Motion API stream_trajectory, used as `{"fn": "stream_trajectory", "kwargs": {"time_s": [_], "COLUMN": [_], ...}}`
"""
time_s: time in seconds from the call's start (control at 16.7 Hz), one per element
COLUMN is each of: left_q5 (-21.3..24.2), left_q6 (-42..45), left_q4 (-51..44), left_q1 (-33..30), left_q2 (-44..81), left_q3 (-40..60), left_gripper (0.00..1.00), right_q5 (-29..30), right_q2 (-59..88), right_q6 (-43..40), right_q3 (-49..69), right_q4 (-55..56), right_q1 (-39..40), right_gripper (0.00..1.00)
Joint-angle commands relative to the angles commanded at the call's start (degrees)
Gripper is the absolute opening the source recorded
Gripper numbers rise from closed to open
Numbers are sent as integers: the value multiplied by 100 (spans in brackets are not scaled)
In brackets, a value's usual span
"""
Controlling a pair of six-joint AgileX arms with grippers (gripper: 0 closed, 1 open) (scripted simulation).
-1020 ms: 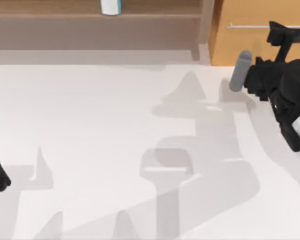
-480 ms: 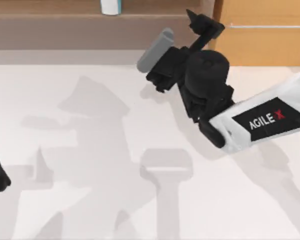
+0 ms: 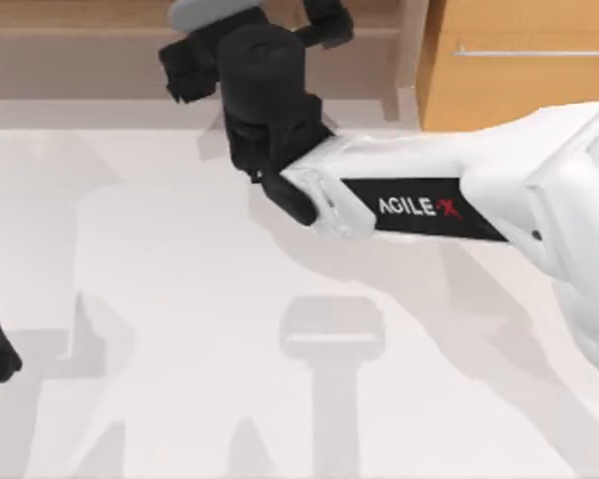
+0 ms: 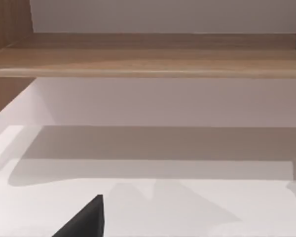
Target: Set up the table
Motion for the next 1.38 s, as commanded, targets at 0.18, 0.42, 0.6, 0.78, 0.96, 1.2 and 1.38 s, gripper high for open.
{"fn": "stream_trajectory", "kwargs": {"time_s": [0.18, 0.42, 0.6, 0.78, 0.96, 1.2, 1.38], "left_q5": [0, 0, 0, 0, 0, 0, 0], "left_q6": [0, 0, 0, 0, 0, 0, 0], "left_q4": [0, 0, 0, 0, 0, 0, 0], "left_q1": [0, 0, 0, 0, 0, 0, 0], "left_q2": [0, 0, 0, 0, 0, 0, 0], "left_q3": [0, 0, 0, 0, 0, 0, 0], "left_gripper": [100, 100, 100, 100, 100, 100, 100], "right_q5": [402, 746, 826, 826, 790, 728, 682], "right_q2": [378, 730, 815, 815, 872, 1158, 1305], "right_q6": [989, 1845, 2047, 2047, 2047, 2039, 2038], "right_q3": [1149, 2219, 2484, 2484, 2573, 3185, 3420], "right_q4": [-781, -1509, -1688, -1688, -1751, -1985, -2127], "right_q1": [127, 220, 242, 242, 202, 140, 94], "right_gripper": [100, 100, 100, 100, 100, 100, 100]}}
